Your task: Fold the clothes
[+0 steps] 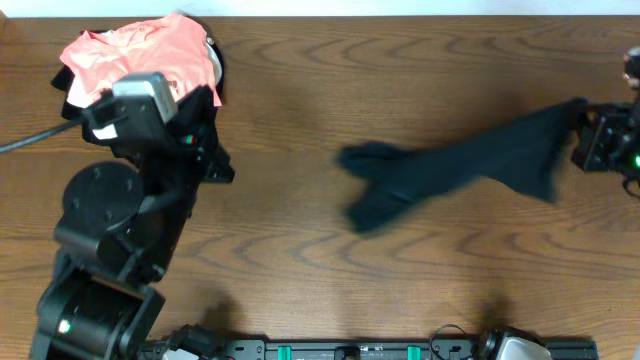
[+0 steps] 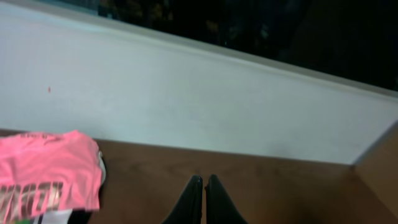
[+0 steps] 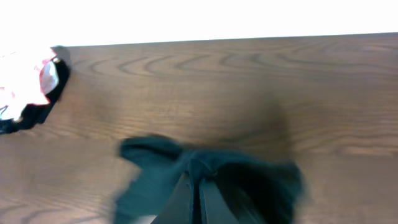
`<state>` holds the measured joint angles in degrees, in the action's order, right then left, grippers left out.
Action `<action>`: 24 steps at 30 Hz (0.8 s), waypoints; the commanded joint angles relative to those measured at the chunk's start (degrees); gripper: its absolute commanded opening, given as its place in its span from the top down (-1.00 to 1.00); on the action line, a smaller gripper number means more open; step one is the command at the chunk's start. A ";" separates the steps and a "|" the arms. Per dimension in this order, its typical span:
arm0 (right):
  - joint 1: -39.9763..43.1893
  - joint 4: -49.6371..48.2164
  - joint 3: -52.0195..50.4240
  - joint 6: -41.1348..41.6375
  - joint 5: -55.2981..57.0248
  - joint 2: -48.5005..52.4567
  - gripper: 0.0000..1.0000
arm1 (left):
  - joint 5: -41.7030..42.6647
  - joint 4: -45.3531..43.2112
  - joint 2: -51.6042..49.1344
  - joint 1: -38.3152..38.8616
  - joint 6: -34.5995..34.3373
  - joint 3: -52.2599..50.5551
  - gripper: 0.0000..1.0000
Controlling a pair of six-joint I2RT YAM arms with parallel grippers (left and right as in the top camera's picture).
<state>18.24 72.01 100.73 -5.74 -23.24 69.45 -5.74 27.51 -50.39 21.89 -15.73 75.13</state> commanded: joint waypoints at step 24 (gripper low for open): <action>-13.97 -15.26 0.72 -0.81 -5.92 9.22 0.97 | 14.08 1.33 -10.16 -0.24 -0.81 0.52 0.88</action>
<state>8.69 60.55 100.75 -5.67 -27.24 77.01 7.60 29.91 -60.75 21.89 -17.91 75.13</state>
